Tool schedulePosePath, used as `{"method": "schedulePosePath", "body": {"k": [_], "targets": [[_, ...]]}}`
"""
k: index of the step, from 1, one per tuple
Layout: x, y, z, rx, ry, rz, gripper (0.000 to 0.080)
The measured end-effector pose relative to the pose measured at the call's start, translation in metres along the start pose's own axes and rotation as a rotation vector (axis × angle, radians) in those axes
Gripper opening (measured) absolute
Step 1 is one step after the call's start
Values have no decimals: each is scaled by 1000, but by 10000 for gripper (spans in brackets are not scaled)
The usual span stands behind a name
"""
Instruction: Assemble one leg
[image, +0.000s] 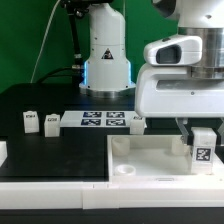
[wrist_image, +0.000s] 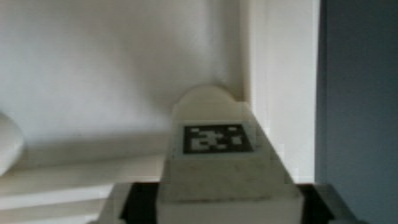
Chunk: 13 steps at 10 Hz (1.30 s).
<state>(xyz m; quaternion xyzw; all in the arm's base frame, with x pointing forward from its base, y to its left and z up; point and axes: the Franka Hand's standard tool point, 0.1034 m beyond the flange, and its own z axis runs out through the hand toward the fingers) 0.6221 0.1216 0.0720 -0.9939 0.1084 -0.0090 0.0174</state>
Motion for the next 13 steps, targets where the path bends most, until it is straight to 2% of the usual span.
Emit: {"method": "schedulePosePath", "body": {"k": [1,2,4,5,8,9,10,11,12,13], "targets": [[3,4,0,0,18,151,289],[5,10,0,-11,31,260,289],[6,22,-1,-48,48,451,293],[6,27,-2,-71,53,504,300],[7,38,-3,-97,64,594,304],[6,38,-2,-96,63,594,304],[6,37,-2,-95,63,594,484],[6,37,-2,-95,63,594,594],[6,37,-2,-95,63,594,594],[6,37,-2,-96,63,594,639]]}}
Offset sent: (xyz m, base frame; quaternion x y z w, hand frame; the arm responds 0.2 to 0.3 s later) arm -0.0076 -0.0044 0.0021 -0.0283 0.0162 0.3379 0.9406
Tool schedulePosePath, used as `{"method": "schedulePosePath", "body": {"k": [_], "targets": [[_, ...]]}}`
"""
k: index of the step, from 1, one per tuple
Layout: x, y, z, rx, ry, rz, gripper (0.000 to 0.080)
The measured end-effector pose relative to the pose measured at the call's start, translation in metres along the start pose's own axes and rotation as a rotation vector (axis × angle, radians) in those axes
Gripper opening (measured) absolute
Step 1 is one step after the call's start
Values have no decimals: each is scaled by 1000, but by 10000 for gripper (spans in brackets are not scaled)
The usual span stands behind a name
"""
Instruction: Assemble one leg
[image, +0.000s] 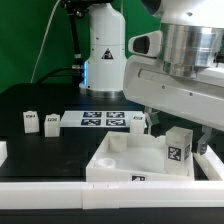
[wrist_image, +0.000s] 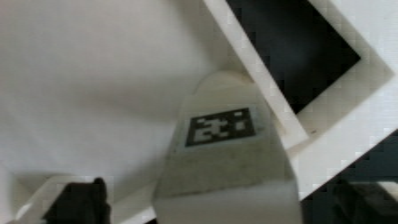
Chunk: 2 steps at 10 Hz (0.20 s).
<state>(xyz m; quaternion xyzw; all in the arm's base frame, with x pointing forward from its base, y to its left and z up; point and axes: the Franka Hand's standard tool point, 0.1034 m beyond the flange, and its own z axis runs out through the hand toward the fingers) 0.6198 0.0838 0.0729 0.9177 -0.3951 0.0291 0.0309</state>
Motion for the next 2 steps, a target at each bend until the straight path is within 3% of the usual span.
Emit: {"method": "schedulePosePath", "body": {"k": [2], "targets": [[0,0,0,0,0,0,647]]}}
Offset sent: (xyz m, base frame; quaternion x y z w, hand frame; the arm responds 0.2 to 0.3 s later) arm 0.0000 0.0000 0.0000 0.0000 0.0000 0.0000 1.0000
